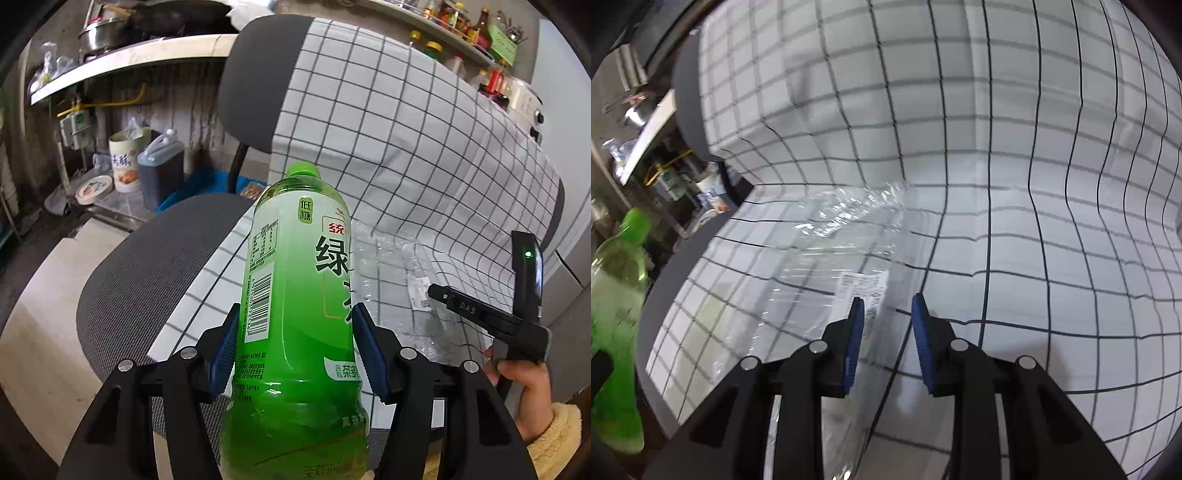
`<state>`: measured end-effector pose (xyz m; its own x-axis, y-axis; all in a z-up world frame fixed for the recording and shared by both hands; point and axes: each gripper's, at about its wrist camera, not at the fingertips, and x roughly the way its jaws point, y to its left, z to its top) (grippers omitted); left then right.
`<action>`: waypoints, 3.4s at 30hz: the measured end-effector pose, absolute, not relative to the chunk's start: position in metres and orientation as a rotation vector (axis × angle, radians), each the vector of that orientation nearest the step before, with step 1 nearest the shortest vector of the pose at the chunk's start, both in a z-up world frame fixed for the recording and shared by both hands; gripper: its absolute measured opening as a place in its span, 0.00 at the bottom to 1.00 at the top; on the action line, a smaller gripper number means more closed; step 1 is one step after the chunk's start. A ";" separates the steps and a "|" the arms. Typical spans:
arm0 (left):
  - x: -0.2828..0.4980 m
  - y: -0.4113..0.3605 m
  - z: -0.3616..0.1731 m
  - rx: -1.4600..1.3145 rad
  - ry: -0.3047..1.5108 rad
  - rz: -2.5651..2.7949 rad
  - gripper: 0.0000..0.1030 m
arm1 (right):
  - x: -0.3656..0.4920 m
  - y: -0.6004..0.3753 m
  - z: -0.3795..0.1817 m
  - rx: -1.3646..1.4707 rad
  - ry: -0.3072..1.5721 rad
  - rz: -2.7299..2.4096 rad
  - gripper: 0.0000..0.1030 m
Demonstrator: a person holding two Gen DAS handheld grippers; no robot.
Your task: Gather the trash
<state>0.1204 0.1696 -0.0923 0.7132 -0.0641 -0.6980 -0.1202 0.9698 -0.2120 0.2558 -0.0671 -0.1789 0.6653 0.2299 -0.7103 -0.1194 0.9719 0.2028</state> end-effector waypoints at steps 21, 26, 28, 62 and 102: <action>0.065 -0.028 -0.077 -0.068 0.710 -0.420 0.58 | -0.004 -0.258 -0.116 0.272 0.536 -0.018 0.07; 0.038 -0.119 -0.080 -0.010 0.712 -0.690 0.58 | -0.098 -0.331 -0.131 0.300 0.532 -0.319 0.07; 0.028 -0.152 -0.083 0.021 0.722 -0.767 0.58 | -0.134 -0.359 -0.144 0.353 0.558 -0.415 0.07; -0.050 -0.277 -0.135 0.273 0.832 -1.176 0.58 | -0.200 -0.412 -0.159 0.445 0.469 -0.627 0.50; -0.008 -0.194 -0.070 0.281 0.860 -0.658 0.94 | -0.166 -0.334 -0.118 0.219 0.648 -0.406 0.94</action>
